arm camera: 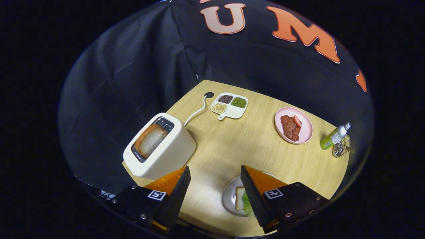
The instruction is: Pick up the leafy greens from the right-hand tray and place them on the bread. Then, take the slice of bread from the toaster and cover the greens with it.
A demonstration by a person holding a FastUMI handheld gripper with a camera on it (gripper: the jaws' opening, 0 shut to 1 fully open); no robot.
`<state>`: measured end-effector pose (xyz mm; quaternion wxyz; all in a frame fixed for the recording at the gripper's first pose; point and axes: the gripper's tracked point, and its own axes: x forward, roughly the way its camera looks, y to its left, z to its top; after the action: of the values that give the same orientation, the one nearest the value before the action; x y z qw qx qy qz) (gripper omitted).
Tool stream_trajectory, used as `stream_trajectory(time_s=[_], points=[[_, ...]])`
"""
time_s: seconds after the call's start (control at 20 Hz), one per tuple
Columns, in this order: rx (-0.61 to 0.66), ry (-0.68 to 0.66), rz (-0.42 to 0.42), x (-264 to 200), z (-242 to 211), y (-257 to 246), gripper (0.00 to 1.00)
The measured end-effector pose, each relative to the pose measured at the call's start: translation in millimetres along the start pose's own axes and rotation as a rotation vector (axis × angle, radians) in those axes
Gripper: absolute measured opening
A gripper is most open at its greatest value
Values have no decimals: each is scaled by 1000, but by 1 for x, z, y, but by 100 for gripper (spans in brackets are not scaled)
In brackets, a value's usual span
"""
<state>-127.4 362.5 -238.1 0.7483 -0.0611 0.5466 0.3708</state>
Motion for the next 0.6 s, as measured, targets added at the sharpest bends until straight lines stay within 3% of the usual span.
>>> stream_trajectory(time_s=[0.35, 0.6], points=[[19, 38, 88, 18, 49, 86, 92], [47, 139, 50, 45, 53, 112, 91]])
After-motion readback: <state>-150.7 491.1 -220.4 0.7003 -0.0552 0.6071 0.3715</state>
